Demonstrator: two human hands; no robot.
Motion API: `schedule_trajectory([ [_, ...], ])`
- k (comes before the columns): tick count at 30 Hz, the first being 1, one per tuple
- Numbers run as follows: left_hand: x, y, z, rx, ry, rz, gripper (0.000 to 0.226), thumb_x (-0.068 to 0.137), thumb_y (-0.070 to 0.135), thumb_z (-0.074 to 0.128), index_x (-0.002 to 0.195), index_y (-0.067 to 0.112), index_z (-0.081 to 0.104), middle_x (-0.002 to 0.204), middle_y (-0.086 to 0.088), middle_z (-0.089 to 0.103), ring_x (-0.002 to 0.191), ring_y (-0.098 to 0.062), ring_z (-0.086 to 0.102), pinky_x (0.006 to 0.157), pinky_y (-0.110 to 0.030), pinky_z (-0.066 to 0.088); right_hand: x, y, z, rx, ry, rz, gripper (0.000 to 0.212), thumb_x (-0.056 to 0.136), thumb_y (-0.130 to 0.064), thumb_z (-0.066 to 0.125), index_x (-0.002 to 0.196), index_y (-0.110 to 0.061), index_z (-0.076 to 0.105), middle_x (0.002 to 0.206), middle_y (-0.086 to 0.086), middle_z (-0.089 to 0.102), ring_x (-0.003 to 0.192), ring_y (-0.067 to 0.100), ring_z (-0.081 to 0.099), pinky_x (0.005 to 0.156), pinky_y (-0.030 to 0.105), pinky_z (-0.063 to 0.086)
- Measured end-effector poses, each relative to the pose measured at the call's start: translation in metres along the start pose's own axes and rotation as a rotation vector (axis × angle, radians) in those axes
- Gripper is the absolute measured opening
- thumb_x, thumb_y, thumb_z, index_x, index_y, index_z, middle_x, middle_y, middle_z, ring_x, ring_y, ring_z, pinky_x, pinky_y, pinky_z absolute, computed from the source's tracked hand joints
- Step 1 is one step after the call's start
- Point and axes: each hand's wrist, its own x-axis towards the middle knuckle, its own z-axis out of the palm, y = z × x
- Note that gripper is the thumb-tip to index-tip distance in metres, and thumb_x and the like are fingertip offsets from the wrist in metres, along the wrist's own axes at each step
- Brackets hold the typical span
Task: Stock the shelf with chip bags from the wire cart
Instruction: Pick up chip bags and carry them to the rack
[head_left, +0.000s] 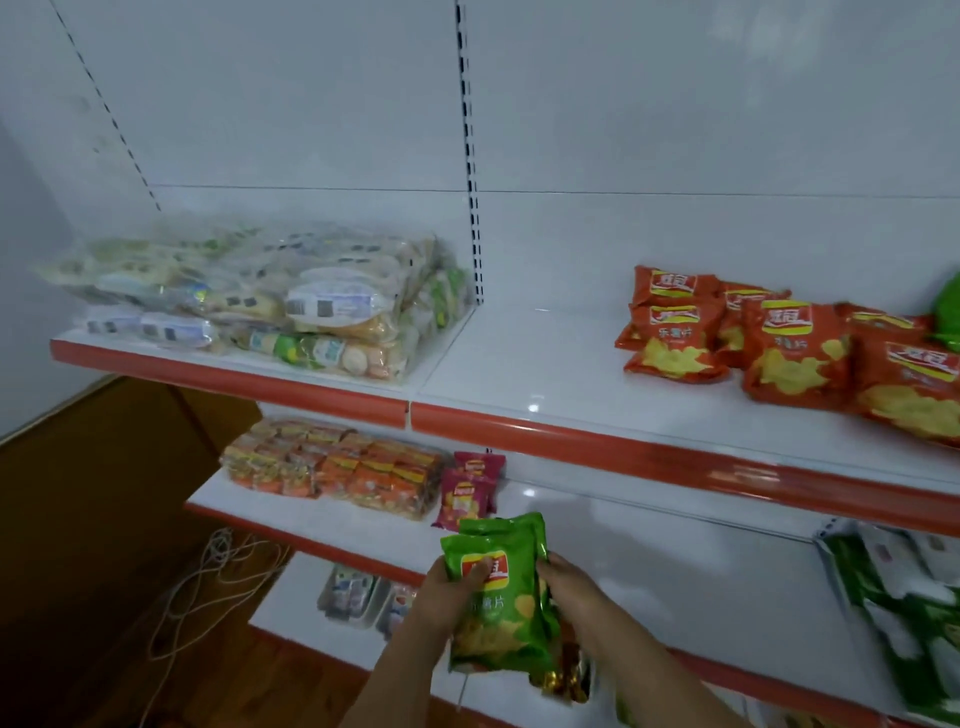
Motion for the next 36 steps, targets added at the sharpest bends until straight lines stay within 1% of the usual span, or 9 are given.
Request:
schedule_trajectory([
  [4,0.049,-0.001,-0.053,0.05,0.014,0.013,0.047,0.077,0.047,0.078,0.111,0.018,0.064,0.102,-0.002,0.075,0.091,-0.019,0.072,0.083,-0.036,0.06,0.053,-0.002,0.055,-0.164,0.117,0.006,0.021,0.096,-0.038,0.054,0.092,-0.026,0.071,0.096,0.003,0.076,0.089,0.023,0.072,0.092,0.042,0.055],
  [8,0.103,-0.004,-0.085,0.128,0.048,0.051,0.018,0.092,0.03,0.066,0.101,0.024,0.053,0.086,0.011,0.061,0.072,0.004,0.053,0.047,-0.007,0.045,0.106,0.007,0.09,-0.163,0.282,0.028,0.018,0.098,-0.031,0.047,0.102,-0.024,0.063,0.108,0.006,0.069,0.097,0.025,0.067,0.094,0.044,0.053],
  [12,0.159,-0.016,-0.094,0.195,-0.012,0.134,0.023,0.09,0.025,0.07,0.107,0.024,0.055,0.098,0.004,0.068,0.082,-0.004,0.062,0.059,-0.009,0.049,0.144,0.015,0.103,-0.073,0.358,0.042,0.024,0.097,-0.028,0.049,0.12,-0.022,0.051,0.106,0.007,0.066,0.091,0.025,0.066,0.082,0.038,0.056],
  [16,0.21,-0.027,-0.088,0.257,-0.001,0.187,0.031,0.087,0.031,0.07,0.113,0.022,0.057,0.101,-0.002,0.07,0.092,-0.023,0.069,0.075,-0.03,0.056,0.18,0.022,0.102,-0.083,0.347,-0.043,0.032,0.096,-0.027,0.053,0.125,-0.014,0.052,0.101,0.01,0.068,0.077,0.022,0.067,0.064,0.038,0.056],
  [20,0.25,-0.037,-0.076,0.284,-0.022,0.197,0.036,0.096,0.016,0.061,0.124,0.033,0.045,0.096,0.007,0.064,0.085,-0.015,0.064,0.073,-0.031,0.056,0.209,0.021,0.096,-0.061,0.384,-0.082,0.026,0.096,-0.016,0.052,0.12,-0.026,0.05,0.097,-0.002,0.066,0.088,0.023,0.069,0.077,0.041,0.059],
  [25,0.288,-0.062,-0.068,0.317,-0.043,0.245,0.037,0.097,0.022,0.059,0.125,0.036,0.041,0.097,0.012,0.063,0.092,-0.013,0.067,0.063,-0.011,0.047,0.243,0.03,0.087,-0.14,0.388,-0.087,0.031,0.097,-0.018,0.051,0.128,-0.022,0.051,0.101,-0.002,0.063,0.086,0.016,0.066,0.076,0.031,0.057],
  [30,0.298,-0.102,-0.078,0.248,-0.143,0.086,0.028,0.095,0.025,0.062,0.119,0.03,0.047,0.116,-0.001,0.066,0.107,-0.021,0.067,0.087,-0.035,0.059,0.261,0.061,0.087,-0.206,0.305,0.03,0.046,0.097,-0.027,0.053,0.141,-0.021,0.043,0.126,0.008,0.061,0.103,0.026,0.065,0.09,0.039,0.055],
  [34,0.294,-0.113,-0.08,0.227,-0.171,-0.024,0.031,0.092,0.006,0.063,0.118,0.017,0.05,0.104,0.003,0.064,0.098,-0.016,0.065,0.061,-0.013,0.055,0.26,0.081,0.088,-0.274,0.244,0.098,0.044,0.097,-0.028,0.05,0.139,-0.015,0.045,0.134,0.009,0.058,0.107,0.023,0.059,0.094,0.036,0.048],
  [36,0.294,-0.112,-0.078,0.306,-0.143,-0.053,0.036,0.088,0.017,0.072,0.118,0.019,0.051,0.108,0.001,0.065,0.103,-0.018,0.065,0.071,-0.016,0.057,0.258,0.086,0.085,-0.283,0.243,0.11,0.053,0.097,-0.032,0.051,0.146,-0.014,0.038,0.144,0.011,0.049,0.121,0.026,0.055,0.104,0.039,0.044],
])
